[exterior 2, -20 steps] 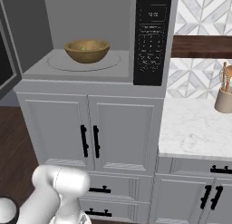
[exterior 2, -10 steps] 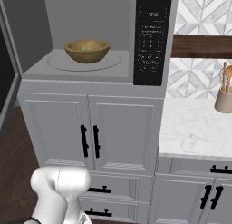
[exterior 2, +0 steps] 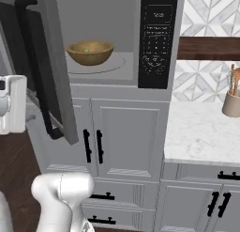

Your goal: Pick the lemon wedge from the sink and place it in the bowl. Then pick the bowl and place it in the microwave. Then close the microwave door and press the start button.

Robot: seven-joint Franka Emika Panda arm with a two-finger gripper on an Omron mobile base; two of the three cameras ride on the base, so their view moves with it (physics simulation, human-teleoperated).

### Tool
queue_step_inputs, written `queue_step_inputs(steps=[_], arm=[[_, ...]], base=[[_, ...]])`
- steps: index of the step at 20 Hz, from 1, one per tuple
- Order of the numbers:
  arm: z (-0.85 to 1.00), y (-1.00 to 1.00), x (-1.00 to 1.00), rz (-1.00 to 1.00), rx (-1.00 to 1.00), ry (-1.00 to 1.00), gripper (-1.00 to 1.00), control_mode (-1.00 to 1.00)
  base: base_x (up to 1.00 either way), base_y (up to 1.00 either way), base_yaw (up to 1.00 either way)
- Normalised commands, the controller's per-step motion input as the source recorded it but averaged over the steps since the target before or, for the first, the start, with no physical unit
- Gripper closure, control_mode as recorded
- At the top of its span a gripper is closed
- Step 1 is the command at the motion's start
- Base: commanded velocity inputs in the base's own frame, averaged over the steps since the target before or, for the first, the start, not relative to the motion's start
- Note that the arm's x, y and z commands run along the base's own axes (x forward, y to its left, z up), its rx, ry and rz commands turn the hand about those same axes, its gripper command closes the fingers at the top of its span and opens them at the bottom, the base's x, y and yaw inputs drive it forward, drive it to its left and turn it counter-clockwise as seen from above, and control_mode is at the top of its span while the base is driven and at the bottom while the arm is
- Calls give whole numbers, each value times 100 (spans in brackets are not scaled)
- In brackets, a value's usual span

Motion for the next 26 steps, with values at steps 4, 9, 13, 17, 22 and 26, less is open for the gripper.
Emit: queue_step_inputs(steps=[4,9,13,17,22,26], arm=[[39,-59,83,3,0,-7,-100,-100],[42,-59,59,9,0,-5,-100,-100],[8,-55,65,20,0,-3,-100,-100],[0,-40,88,23,0,0,-100,-100],[0,-25,94,27,0,0,-100,-100],[-1,-5,88,24,0,0,-100,-100]], base=[[0,0,0],[0,0,0],[0,0,0],[0,0,0],[0,0,0],[0,0,0]])
